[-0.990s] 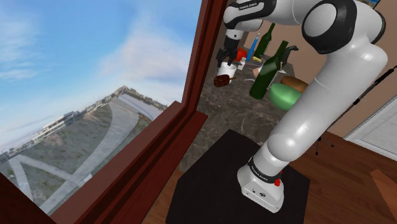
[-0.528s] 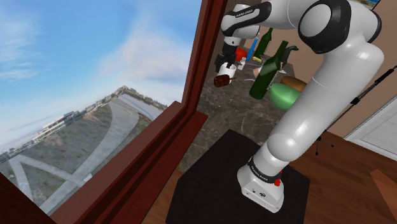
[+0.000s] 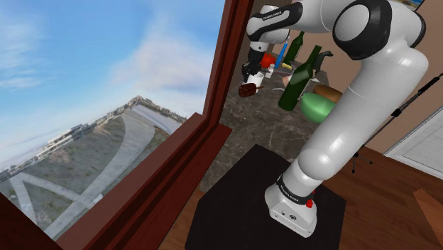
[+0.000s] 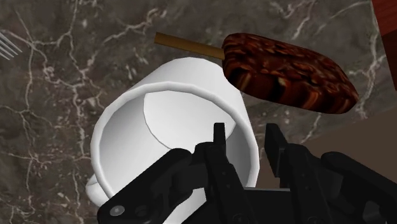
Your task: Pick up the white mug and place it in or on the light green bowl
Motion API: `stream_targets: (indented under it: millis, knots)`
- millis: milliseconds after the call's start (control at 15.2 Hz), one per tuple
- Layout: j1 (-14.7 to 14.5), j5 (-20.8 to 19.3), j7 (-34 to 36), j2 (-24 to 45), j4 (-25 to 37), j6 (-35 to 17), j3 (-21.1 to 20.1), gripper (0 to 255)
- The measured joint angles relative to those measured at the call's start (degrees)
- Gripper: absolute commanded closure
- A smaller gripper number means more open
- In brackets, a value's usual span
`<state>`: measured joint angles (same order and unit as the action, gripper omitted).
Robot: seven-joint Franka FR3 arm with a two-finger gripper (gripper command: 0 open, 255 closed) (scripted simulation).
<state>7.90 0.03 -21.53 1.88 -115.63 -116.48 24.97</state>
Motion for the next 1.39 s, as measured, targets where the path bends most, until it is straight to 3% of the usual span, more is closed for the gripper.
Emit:
stream_targets:
  millis: [594,1386]
  knots:
    - [0.00,-0.08,0.01,-0.17,0.18,0.34,0.01,255]
    - [-0.20,-1.00,0.66,-2.28,6.77,8.84,-0.15,255]
